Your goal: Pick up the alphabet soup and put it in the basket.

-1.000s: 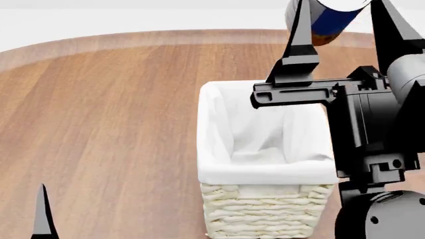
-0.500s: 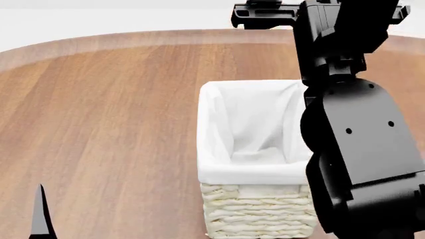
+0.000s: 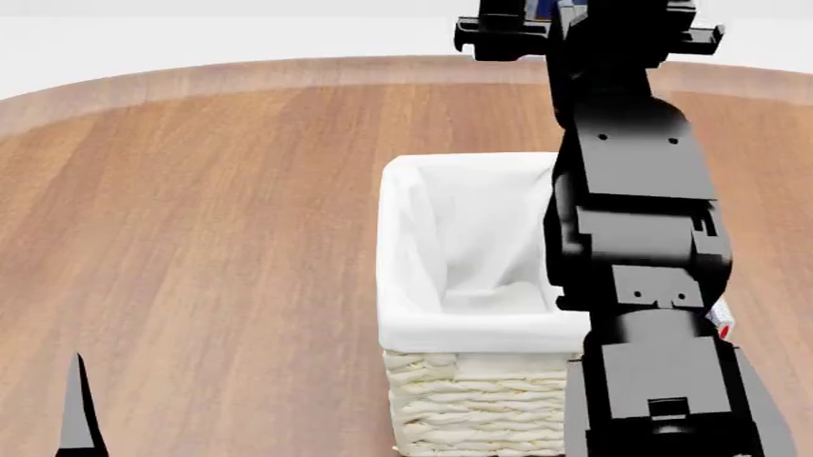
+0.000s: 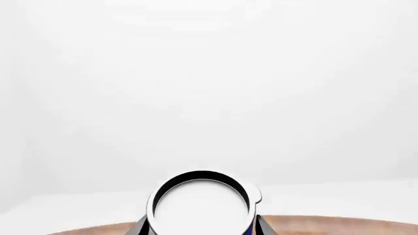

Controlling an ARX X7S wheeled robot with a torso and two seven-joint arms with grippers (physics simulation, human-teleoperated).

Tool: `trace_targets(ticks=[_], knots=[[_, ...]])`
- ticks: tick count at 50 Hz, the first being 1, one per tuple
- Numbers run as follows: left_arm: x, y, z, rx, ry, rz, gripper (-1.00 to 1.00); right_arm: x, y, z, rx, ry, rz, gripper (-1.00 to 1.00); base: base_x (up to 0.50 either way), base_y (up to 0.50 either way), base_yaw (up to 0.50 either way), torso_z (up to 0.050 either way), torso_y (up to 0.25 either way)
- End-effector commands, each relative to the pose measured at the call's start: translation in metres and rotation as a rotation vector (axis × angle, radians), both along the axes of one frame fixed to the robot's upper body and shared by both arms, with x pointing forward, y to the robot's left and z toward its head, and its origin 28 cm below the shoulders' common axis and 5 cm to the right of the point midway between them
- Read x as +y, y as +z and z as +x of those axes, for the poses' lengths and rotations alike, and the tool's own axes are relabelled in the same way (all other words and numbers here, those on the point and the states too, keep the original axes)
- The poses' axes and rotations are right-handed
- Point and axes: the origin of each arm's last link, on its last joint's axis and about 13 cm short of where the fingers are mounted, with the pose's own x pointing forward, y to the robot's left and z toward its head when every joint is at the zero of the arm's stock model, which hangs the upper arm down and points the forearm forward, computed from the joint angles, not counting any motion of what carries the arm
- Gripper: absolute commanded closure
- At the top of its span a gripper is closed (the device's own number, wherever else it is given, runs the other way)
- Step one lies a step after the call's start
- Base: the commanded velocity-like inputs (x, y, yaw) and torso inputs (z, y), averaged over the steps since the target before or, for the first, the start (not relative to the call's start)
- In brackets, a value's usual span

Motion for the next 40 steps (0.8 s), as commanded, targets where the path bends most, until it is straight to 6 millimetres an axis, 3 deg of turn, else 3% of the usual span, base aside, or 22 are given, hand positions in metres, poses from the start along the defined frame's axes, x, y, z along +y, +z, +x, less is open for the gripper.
trace_targets(ticks=[1, 17, 40], knots=[[0.001, 0.0, 0.001, 0.001, 0.002, -0.002, -1.0, 0.001, -0.007, 0.002, 0.126, 0.017, -0.048, 1.0, 0.0, 0.0, 0.0, 0.0, 0.0], [0.0, -0.002, 0.001, 0.005, 0.0, -0.002, -1.0, 0.006, -0.023, -0.001, 0.276, 0.159, -0.172, 1.0, 0.0, 0.0, 0.0, 0.001, 0.001], [0.001, -0.002, 0.002, 0.007, 0.002, -0.001, -1.0, 0.006, -0.06, -0.009, 0.446, 0.123, -0.163, 1.0, 0.0, 0.0, 0.0, 0.0, 0.001]])
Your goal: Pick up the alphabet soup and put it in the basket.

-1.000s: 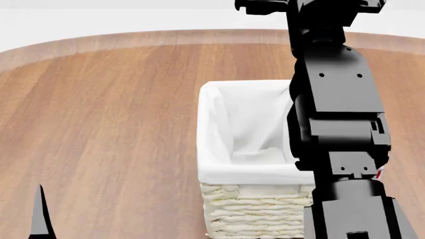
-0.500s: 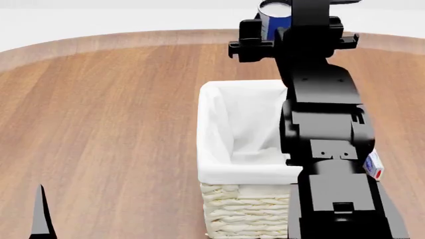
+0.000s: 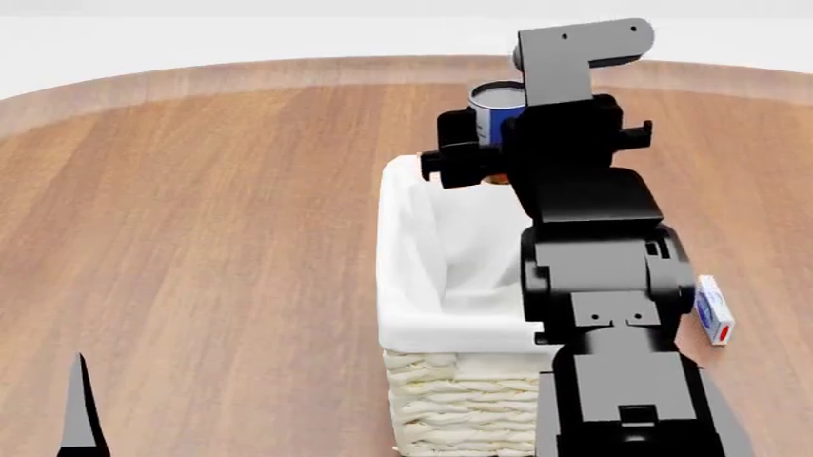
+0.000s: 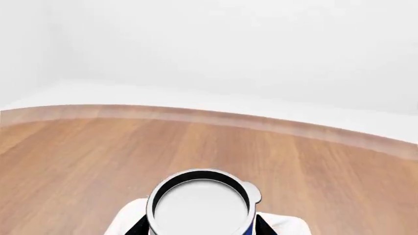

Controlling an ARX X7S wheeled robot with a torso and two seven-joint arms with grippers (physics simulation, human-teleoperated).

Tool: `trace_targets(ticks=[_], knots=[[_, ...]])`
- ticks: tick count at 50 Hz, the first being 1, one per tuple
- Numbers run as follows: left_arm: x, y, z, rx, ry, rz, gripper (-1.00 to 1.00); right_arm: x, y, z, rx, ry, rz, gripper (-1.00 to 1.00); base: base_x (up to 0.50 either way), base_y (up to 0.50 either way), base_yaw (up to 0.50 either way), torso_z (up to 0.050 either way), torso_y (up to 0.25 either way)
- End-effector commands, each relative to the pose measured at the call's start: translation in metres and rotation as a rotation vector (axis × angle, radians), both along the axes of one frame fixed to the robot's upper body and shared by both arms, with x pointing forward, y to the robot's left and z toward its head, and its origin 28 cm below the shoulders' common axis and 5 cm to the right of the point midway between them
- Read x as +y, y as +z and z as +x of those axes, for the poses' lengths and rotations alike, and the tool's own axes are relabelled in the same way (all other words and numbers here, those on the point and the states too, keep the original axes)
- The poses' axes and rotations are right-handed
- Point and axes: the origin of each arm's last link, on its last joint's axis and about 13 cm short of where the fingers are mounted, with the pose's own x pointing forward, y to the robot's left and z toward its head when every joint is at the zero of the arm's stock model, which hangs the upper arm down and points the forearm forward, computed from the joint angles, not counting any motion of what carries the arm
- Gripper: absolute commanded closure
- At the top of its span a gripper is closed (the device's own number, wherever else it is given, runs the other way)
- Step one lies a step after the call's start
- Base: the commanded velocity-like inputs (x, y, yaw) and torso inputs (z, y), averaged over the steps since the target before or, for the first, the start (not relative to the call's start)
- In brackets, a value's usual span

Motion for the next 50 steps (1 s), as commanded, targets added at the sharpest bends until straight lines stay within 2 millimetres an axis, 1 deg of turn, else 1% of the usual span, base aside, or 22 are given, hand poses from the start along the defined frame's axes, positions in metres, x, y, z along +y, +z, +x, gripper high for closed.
trace_targets(ticks=[1, 3, 14, 21, 34, 42, 50], knots=[[0.0, -0.001, 0.0, 0.001, 0.001, 0.001, -1.0, -0.001, -0.012, -0.004, 0.082, -0.001, -0.027, 1.0, 0.0, 0.0, 0.0, 0.0, 0.0], [0.0, 0.0, 0.0, 0.0, 0.0, 0.0, -1.0, -0.002, -0.017, -0.006, 0.125, -0.005, -0.032, 1.0, 0.0, 0.0, 0.0, 0.0, 0.0], [0.0, 0.0, 0.0, 0.001, 0.0, 0.001, -1.0, -0.005, -0.028, -0.011, 0.236, -0.004, -0.021, 1.0, 0.0, 0.0, 0.0, 0.0, 0.001], [0.0, 0.0, 0.0, 0.001, 0.002, 0.003, -1.0, -0.006, -0.033, -0.013, 0.255, -0.002, -0.003, 1.0, 0.0, 0.0, 0.0, 0.0, 0.0], [0.0, -0.001, 0.0, 0.001, 0.0, 0.002, -1.0, -0.006, -0.047, -0.016, 0.278, 0.0, -0.019, 1.0, 0.0, 0.0, 0.0, 0.001, 0.001], [0.0, -0.001, -0.001, 0.003, 0.0, 0.0, -1.0, -0.005, -0.059, -0.019, 0.297, -0.003, -0.019, 1.0, 0.0, 0.0, 0.0, 0.0, 0.0], [0.0, -0.002, 0.0, 0.005, -0.001, -0.002, -1.0, -0.004, -0.065, -0.021, 0.307, 0.0, -0.01, 1.0, 0.0, 0.0, 0.0, 0.0, 0.001]])
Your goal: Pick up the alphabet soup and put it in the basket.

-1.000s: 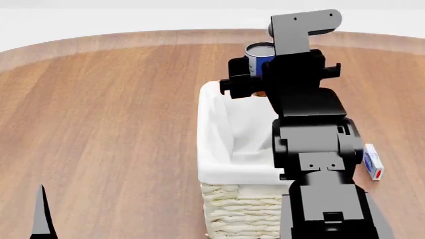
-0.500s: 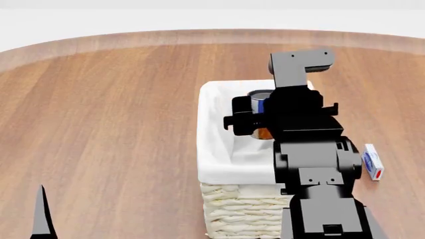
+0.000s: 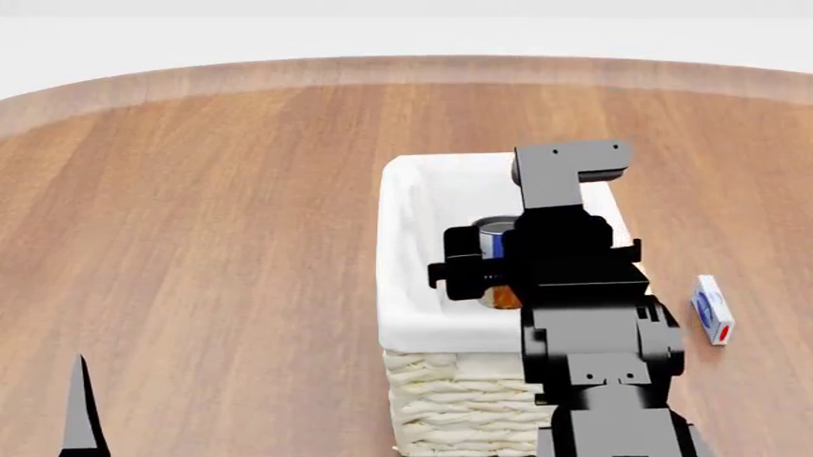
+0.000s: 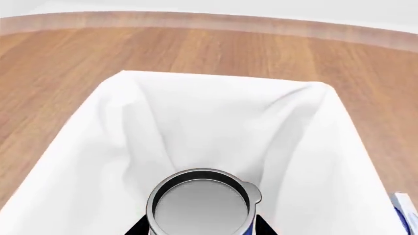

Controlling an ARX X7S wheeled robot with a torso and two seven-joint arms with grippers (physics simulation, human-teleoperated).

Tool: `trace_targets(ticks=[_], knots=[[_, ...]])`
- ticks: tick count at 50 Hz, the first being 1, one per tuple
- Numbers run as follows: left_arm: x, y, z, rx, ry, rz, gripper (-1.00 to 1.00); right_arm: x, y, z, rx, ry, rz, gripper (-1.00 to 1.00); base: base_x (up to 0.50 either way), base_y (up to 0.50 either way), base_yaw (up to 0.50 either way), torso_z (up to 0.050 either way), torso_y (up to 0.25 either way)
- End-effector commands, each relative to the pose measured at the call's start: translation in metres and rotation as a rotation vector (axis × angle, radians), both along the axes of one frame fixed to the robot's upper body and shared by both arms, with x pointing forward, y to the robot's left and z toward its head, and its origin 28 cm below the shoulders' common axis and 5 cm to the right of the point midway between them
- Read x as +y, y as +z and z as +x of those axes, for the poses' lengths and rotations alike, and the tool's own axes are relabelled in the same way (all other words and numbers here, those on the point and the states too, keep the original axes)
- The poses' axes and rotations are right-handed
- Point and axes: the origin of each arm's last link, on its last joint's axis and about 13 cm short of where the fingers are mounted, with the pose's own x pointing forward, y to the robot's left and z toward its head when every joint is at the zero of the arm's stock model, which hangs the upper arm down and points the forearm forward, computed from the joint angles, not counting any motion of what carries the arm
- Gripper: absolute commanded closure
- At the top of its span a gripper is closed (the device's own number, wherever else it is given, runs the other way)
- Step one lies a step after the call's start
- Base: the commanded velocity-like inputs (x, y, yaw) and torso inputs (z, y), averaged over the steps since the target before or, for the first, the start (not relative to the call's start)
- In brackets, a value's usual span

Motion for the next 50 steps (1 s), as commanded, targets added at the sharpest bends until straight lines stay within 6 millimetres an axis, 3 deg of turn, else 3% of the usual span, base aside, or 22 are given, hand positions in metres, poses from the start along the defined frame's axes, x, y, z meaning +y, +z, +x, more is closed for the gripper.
trace_targets(ticks=[1, 10, 11, 25, 29, 36, 44, 50], knots=[[0.0, 0.0, 0.0, 0.001, 0.0, -0.002, -1.0, 0.0, -0.006, -0.001, 0.004, 0.014, -0.003, 1.0, 0.0, 0.0, 0.0, 0.0, 0.0], [0.0, 0.0, 0.0, 0.001, 0.001, 0.0, -1.0, 0.001, -0.007, -0.002, 0.003, 0.015, 0.001, 1.0, 0.0, 0.0, 0.0, 0.0, 0.001], [0.0, 0.0, 0.0, 0.001, 0.0, 0.0, -1.0, 0.001, -0.008, -0.002, 0.003, 0.013, -0.002, -1.0, 0.0, 0.0, 0.0, 0.0, 0.0], [0.0, 0.0, 0.001, 0.0, 0.0, 0.0, -1.0, 0.0, -0.006, -0.001, -0.014, 0.01, 0.012, -1.0, 0.0, 0.0, 0.0, 0.0, 0.0], [0.0, -0.001, 0.001, 0.002, 0.0, 0.001, -1.0, -0.001, -0.001, 0.004, -0.127, -0.015, 0.05, -1.0, 0.0, 0.0, 0.0, 0.0, 0.0], [0.0, -0.001, 0.001, 0.002, -0.001, 0.003, -1.0, -0.002, 0.021, 0.015, -0.411, -0.033, 0.15, -1.0, 0.0, 0.0, 0.0, 0.0, 0.0], [0.0, 0.0, 0.001, 0.001, 0.001, 0.002, -1.0, 0.0, 0.045, 0.02, -0.513, -0.077, 0.142, -1.0, 0.0, 0.0, 0.0, 0.0, 0.0], [0.0, 0.0, 0.001, 0.001, 0.0, 0.002, -1.0, 0.006, 0.076, 0.026, -0.63, -0.031, 0.149, -1.0, 0.0, 0.0, 0.0, 0.0, 0.0]])
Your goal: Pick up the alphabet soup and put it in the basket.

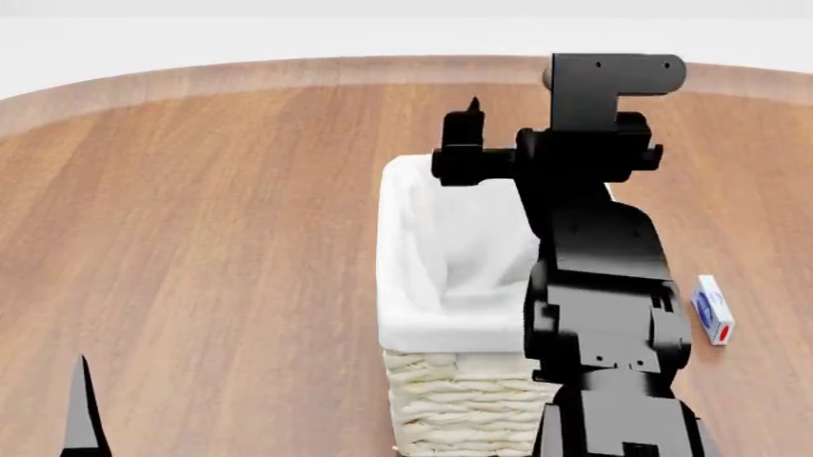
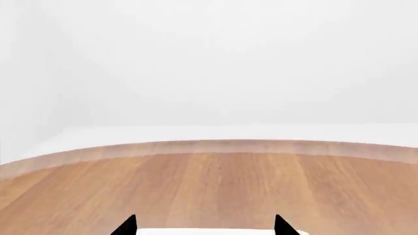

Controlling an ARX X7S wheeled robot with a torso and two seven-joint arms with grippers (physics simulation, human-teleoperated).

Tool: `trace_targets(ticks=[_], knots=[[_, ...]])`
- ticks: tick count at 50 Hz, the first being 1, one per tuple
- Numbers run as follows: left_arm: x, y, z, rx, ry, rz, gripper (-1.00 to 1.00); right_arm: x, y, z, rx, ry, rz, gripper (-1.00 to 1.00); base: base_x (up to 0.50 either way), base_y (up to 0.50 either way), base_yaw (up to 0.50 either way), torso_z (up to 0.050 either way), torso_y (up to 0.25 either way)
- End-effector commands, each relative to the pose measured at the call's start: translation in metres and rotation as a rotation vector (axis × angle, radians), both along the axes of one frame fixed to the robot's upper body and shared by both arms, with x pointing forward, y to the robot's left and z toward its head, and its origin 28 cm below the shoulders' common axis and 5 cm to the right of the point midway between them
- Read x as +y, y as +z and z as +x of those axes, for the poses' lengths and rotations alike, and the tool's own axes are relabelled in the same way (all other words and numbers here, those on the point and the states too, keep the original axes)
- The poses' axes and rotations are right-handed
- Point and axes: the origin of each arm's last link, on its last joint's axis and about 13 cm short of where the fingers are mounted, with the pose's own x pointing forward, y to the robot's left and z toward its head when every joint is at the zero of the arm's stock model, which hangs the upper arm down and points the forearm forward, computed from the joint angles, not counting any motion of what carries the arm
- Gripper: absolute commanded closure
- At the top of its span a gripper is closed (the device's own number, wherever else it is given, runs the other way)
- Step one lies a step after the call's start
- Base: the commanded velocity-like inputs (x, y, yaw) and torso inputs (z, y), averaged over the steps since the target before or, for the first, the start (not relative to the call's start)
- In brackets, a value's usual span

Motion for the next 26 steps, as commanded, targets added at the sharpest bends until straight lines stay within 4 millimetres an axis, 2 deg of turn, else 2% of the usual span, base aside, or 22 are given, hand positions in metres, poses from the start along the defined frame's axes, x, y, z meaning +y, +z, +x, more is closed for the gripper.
trace_targets(ticks=[1, 8, 9, 10, 12, 13, 14, 16, 22, 26], knots=[[0.0, 0.0, 0.0, -0.001, 0.0, -0.001, -1.0, 0.005, 0.044, 0.008, -0.214, -0.001, 0.011, -1.0, 0.0, 0.0, 0.0, 0.0, 0.0], [0.0, 0.0, 0.0, -0.001, 0.0, 0.0, -1.0, 0.011, 0.072, 0.011, -0.328, 0.029, 0.04, -1.0, 0.0, 0.0, 0.0, 0.0, 0.0], [0.0, 0.0, 0.0, -0.001, 0.0, 0.0, -1.0, 0.012, 0.074, 0.01, -0.347, 0.034, 0.046, -1.0, 0.0, 0.0, 0.0, 0.0, 0.0], [0.0, 0.0, 0.0, -0.001, -0.001, 0.0, -1.0, 0.014, 0.069, 0.006, -0.313, 0.041, 0.051, -1.0, 0.0, 0.0, 0.0, 0.0, 0.0], [0.0, 0.001, -0.001, -0.003, 0.001, -0.001, -1.0, 0.014, 0.072, -0.007, -0.317, 0.06, 0.082, -1.0, 0.0, 0.0, 0.0, 0.0, 0.0], [0.0, 0.001, -0.001, -0.003, 0.001, -0.001, -1.0, 0.014, 0.088, -0.015, -0.394, 0.061, 0.085, -1.0, 0.0, 0.0, 0.0, 0.0, 0.0], [0.0, 0.001, -0.001, -0.004, 0.001, -0.001, -1.0, 0.015, 0.093, -0.025, -0.4, 0.119, 0.138, -1.0, 0.0, 0.0, 0.0, 0.0, 0.0], [0.0, 0.001, -0.001, -0.002, 0.0, -0.004, -1.0, 0.015, 0.098, -0.04, -0.427, 0.125, 0.143, -1.0, 0.0, 0.0, 0.0, 0.0, 0.0], [0.0, 0.002, -0.002, -0.003, 0.001, -0.003, -1.0, 0.012, 0.104, -0.074, -0.492, 0.135, 0.142, -1.0, 0.0, 0.0, 0.0, 0.0, 0.0], [0.0, 0.002, -0.002, -0.003, 0.001, -0.002, -1.0, 0.006, 0.105, -0.089, -0.533, 0.112, 0.154, -1.0, 0.0, 0.0, 0.0, 0.0, 0.0]])
